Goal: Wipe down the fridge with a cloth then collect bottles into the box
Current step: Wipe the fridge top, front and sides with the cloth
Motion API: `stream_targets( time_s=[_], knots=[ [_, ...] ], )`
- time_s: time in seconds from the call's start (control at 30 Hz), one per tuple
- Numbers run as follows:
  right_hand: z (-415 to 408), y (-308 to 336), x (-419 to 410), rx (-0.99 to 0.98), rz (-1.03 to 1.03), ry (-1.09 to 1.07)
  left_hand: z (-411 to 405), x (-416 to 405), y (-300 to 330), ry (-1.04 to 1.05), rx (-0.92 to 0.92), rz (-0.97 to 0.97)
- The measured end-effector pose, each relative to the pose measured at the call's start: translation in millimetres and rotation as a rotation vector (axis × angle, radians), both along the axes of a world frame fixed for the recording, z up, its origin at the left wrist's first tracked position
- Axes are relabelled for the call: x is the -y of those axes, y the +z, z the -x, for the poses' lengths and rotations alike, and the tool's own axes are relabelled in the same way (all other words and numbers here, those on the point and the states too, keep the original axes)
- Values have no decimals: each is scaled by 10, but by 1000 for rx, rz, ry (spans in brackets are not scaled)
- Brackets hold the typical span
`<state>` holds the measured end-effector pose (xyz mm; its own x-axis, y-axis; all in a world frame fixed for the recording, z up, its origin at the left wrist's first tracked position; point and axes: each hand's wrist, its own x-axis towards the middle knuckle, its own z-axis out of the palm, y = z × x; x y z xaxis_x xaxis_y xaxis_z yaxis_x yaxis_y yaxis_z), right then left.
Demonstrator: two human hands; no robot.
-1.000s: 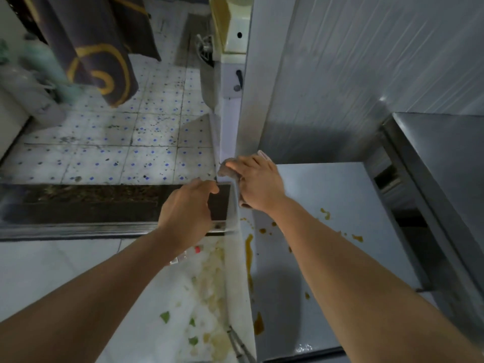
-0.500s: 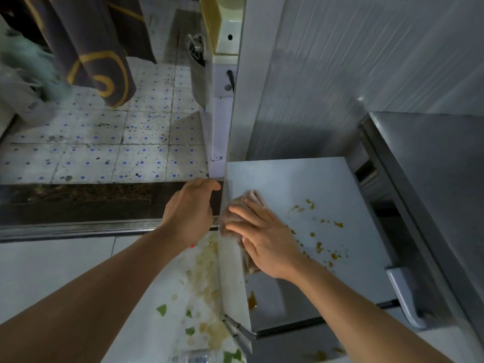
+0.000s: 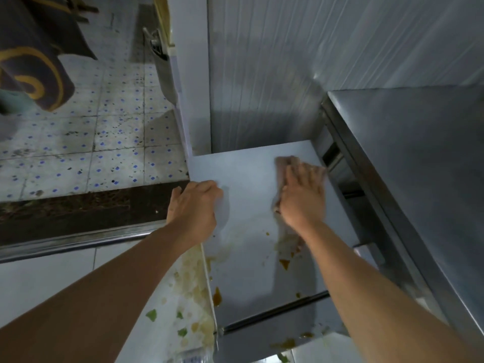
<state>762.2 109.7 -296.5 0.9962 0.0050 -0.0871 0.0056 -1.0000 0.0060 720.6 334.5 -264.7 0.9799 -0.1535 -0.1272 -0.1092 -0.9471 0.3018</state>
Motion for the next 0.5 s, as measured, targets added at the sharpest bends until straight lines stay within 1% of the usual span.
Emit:
stream_targets(
  time_s=[0.03, 0.1, 0.17, 0.2, 0.23, 0.3, 0.37, 0.4, 0.43, 0.5],
  knots=[
    [119, 19, -145, 10, -7, 103, -1, 5, 12, 7, -4, -5],
    [393, 40, -316, -11, -94, 255, -12, 23, 36, 24, -17, -26],
    [492, 62, -250, -53, -167, 315, -24, 52, 47, 51, -43, -43],
    [459, 73, -130, -58, -140, 314, -22, 66, 41, 63, -50, -52],
    [385, 44, 36, -36, -91, 287, -15, 77, 31, 66, -50, -65],
    [197, 12, 399, -9, -46, 129, 9, 95, 21, 56, -23, -96],
    [78, 15, 685, -40, -129, -42, 18, 122, 44, 39, 0, -141],
    [80, 15, 752, -59, -181, -87, 14, 141, 62, 36, -2, -168],
    [135, 11, 776, -71, -208, -115, 10, 167, 80, 40, -10, -191],
    [374, 31, 774, -68, -185, -132, 23, 237, 109, 58, -22, -218]
  ],
)
